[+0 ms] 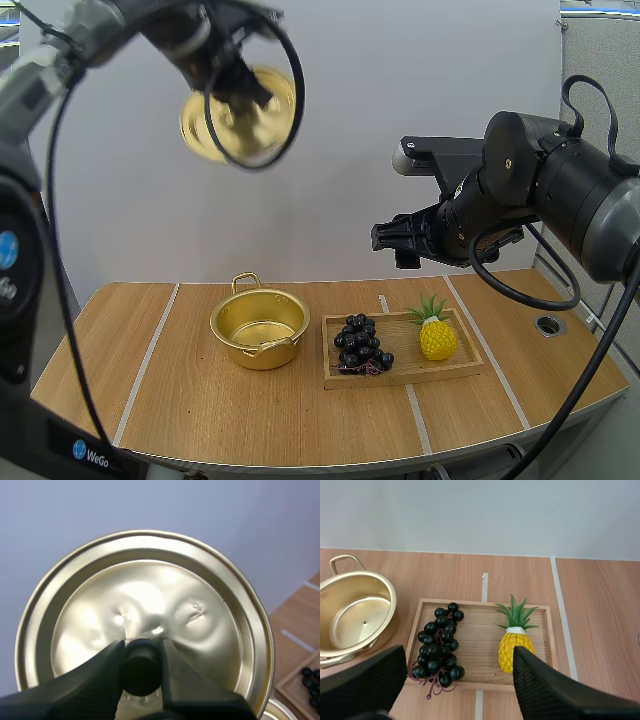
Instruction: Open the pot, put the grape inside, and close it
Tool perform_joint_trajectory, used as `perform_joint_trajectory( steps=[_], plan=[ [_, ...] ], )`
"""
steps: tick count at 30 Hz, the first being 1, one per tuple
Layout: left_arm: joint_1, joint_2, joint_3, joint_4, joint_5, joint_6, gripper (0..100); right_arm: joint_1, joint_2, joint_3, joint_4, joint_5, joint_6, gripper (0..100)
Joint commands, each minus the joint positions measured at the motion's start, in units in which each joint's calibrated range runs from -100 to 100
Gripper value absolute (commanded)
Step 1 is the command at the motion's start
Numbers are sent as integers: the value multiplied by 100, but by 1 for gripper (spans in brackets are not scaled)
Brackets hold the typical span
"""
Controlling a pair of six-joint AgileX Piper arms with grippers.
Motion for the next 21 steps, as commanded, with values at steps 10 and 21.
perform_joint_trajectory(
  steps=[10,21],
  plan=[
    [-23,-746,-2150,1303,-1466,-1002,0,-20,-31,-40,399,103,-36,100],
    [-23,-957,-2373,1324,-1712,-1002,0,-20,1507,-84,1102,485,-752,100]
  ],
)
